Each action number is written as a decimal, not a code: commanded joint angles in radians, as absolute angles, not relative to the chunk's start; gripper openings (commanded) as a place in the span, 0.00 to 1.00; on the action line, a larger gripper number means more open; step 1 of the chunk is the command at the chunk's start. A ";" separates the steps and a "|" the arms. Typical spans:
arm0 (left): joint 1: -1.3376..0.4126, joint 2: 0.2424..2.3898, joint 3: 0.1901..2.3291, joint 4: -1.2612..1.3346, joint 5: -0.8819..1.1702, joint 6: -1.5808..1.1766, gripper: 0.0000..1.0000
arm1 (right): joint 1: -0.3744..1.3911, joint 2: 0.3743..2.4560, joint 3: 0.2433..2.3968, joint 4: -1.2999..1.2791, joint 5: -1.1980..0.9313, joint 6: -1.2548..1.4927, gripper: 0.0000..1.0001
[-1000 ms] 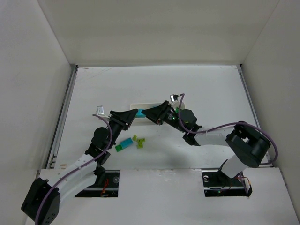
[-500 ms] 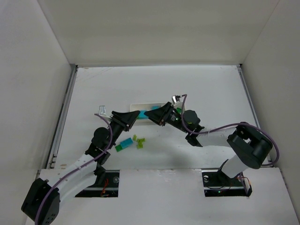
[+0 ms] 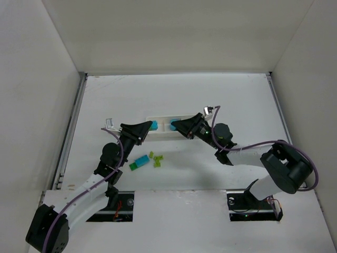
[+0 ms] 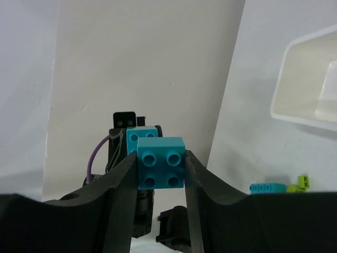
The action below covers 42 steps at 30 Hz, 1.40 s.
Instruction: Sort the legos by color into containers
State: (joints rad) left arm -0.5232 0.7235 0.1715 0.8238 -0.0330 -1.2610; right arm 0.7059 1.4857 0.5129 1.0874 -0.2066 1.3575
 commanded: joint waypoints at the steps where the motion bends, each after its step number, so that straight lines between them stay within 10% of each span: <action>1: -0.521 0.709 0.169 0.891 -0.048 -1.253 0.13 | 0.703 1.454 0.511 1.158 -0.207 1.329 0.31; 17: -0.536 0.715 0.210 0.802 -0.034 -1.123 0.13 | 0.709 1.511 0.948 0.206 0.129 0.698 0.32; 42: -0.525 0.784 0.193 0.903 0.000 -1.184 0.14 | 0.751 1.513 0.951 0.280 0.173 0.738 0.65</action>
